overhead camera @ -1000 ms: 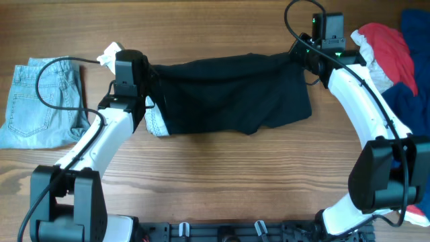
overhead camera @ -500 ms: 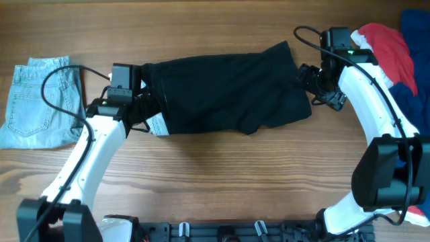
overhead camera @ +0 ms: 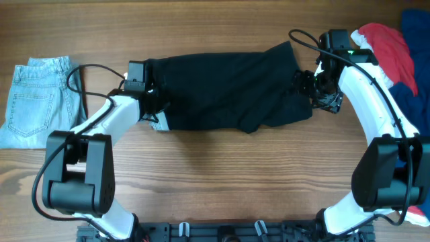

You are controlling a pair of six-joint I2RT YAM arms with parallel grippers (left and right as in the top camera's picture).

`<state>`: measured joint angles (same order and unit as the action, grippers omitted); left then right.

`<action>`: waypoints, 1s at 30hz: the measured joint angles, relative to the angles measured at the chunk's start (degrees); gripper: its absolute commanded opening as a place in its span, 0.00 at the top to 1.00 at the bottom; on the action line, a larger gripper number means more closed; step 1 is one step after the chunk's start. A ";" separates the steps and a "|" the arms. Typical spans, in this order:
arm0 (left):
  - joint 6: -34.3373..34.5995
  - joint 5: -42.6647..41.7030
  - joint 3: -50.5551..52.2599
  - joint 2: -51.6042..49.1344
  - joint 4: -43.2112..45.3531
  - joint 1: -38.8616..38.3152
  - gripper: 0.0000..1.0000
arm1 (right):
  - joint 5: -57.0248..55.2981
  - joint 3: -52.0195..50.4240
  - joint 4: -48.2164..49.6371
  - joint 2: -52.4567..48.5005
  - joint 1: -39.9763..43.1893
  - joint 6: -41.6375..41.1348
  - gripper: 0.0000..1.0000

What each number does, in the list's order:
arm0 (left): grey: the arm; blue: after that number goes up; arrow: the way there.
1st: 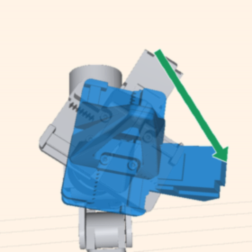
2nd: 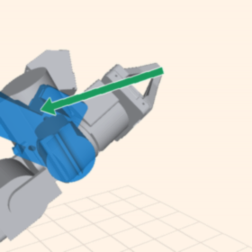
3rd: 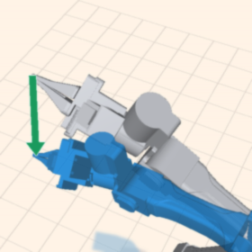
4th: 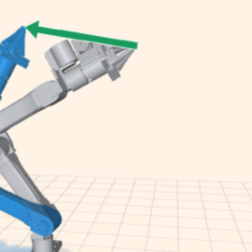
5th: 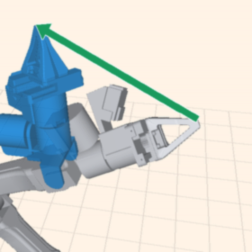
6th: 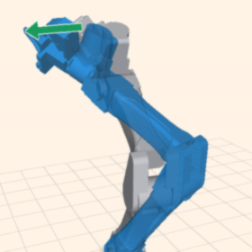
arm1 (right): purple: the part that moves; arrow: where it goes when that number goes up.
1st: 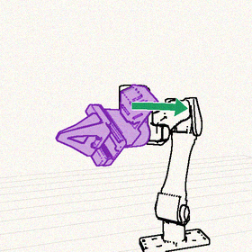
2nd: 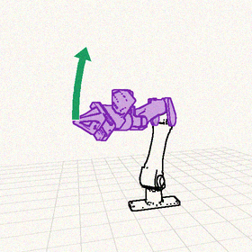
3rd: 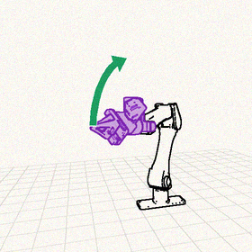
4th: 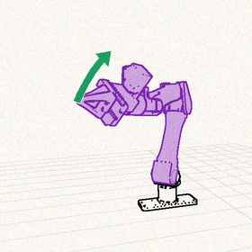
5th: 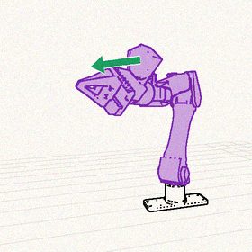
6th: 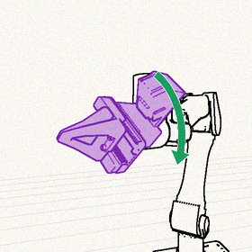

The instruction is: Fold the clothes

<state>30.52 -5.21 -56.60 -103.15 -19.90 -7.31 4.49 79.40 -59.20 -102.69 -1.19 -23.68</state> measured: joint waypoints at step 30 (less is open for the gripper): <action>-3.54 -3.26 -1.46 22.82 -30.58 0.20 0.96 | 21.40 0.00 9.27 -14.93 -28.26 13.16 0.94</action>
<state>26.98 -8.47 -58.06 -80.34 -50.48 -7.11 25.89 79.40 -49.93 -117.62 -29.45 -10.52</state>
